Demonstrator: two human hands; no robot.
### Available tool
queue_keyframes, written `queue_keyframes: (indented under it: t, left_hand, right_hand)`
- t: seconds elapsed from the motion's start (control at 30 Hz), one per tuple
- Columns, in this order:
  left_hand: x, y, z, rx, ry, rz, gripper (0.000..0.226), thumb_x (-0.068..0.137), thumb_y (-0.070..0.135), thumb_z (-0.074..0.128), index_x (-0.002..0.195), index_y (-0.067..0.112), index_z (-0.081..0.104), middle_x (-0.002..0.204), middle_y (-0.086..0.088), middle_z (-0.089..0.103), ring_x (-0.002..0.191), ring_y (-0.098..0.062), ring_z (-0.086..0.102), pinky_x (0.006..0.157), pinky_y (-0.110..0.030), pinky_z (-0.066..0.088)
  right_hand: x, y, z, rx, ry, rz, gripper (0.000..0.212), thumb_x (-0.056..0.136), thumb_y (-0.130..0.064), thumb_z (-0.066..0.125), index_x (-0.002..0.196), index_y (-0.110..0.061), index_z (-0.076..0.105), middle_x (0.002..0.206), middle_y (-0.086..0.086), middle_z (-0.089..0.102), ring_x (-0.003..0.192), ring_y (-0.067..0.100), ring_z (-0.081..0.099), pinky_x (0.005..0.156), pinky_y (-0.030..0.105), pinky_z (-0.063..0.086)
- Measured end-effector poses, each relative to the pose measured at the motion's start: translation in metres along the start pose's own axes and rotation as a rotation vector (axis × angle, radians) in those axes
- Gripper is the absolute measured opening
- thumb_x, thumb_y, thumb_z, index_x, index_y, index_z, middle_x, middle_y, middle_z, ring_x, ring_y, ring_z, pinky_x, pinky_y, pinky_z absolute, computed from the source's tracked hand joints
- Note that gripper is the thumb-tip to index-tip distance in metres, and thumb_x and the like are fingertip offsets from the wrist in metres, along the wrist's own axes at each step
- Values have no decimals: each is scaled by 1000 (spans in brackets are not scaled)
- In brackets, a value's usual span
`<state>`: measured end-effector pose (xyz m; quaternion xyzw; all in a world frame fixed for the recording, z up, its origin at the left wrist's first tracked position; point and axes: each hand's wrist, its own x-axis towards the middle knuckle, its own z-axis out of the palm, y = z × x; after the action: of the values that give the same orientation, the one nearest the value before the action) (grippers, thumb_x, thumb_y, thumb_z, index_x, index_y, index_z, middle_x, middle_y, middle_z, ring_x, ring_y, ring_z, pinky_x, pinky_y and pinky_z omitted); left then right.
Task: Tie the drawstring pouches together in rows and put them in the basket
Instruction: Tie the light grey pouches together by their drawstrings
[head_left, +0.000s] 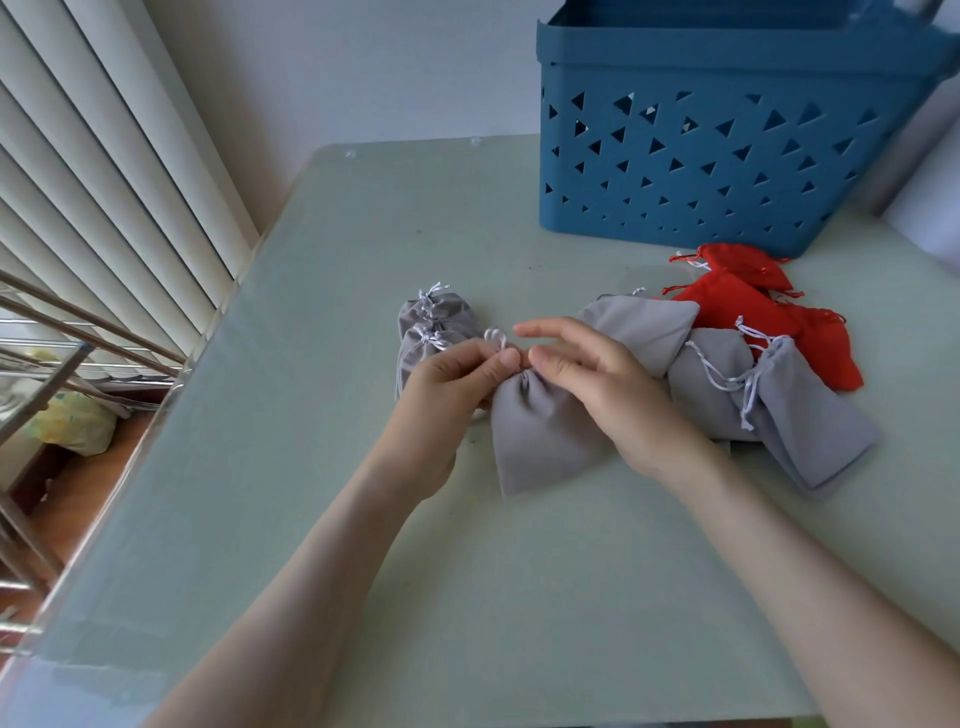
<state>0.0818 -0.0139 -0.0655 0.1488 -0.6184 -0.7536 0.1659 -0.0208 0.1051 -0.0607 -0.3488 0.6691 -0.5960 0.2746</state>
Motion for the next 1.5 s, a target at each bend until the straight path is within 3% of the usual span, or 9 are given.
queue_keyframes:
  t: [0.23, 0.47, 0.73, 0.87, 1.0, 1.1, 1.23, 1.33, 1.5]
  left_hand:
    - [-1, 4, 1, -101, -40, 33, 23, 96, 10, 46, 84, 10, 66, 82, 4, 69, 80, -10, 64, 70, -19, 51]
    - [-2, 5, -1, -165, -95, 8, 19, 90, 14, 49, 88, 8, 67, 81, -1, 71, 81, -12, 67, 73, -19, 51]
    - [1, 1, -2, 17, -30, 22, 16, 92, 5, 53, 101, 13, 64, 75, -1, 65, 73, -9, 64, 71, -20, 50]
    - [2, 0, -2, 54, 4, -8, 2, 88, 9, 60, 88, 10, 60, 68, 2, 66, 64, -7, 61, 64, -18, 46]
    - [1, -2, -5, 86, -52, -74, 10, 82, 21, 64, 76, 14, 65, 70, 2, 65, 69, -12, 56, 69, -25, 41]
    - [2, -3, -5, 102, -19, -86, 18, 90, 15, 60, 73, 13, 65, 72, 6, 67, 69, -8, 57, 70, -23, 41]
    - [4, -6, -5, 113, 39, -95, 29, 94, 10, 55, 68, 14, 68, 98, 1, 72, 84, -10, 61, 83, -25, 45]
    - [4, -7, -3, 95, 80, -100, 12, 92, 11, 59, 83, 8, 67, 87, -1, 71, 79, -15, 60, 81, -30, 45]
    - [3, -5, -2, 70, 94, -102, 12, 82, 20, 69, 80, 9, 66, 77, -6, 68, 80, -22, 58, 80, -37, 41]
  right_hand:
    - [1, 4, -4, -5, -110, 96, 21, 95, -21, 55, 109, -10, 66, 121, 11, 65, 121, 18, 55, 108, 37, 36]
    - [1, 3, -4, -110, -58, 82, 13, 90, -25, 63, 98, -16, 70, 92, -6, 69, 90, 3, 58, 91, 27, 41]
    - [1, -2, -7, -24, -142, 203, 58, 77, -67, 58, 93, -13, 69, 106, 16, 67, 107, 27, 62, 101, 44, 40]
    - [1, 0, -10, -161, -53, 159, 23, 94, -25, 55, 78, -9, 54, 83, 4, 44, 79, 12, 44, 76, 30, 32]
    - [3, 2, -10, -296, 47, 129, 34, 92, -30, 59, 65, -10, 51, 82, -6, 40, 68, 4, 41, 60, 22, 27]
    - [4, 4, -10, -216, 127, 120, 38, 92, -33, 60, 77, 2, 55, 84, 2, 42, 71, 10, 39, 64, 25, 27]
    - [4, 4, -10, -29, 91, 117, 30, 90, -37, 58, 65, -21, 54, 72, 7, 41, 70, 16, 35, 67, 32, 23]
    - [3, 4, -7, 49, 10, 63, 26, 96, -16, 51, 71, -19, 58, 69, -15, 59, 69, -3, 49, 71, 17, 33]
    - [-2, 1, 2, -104, -45, -106, 17, 94, -11, 55, 83, -19, 65, 88, 1, 64, 77, -4, 52, 75, 10, 38]
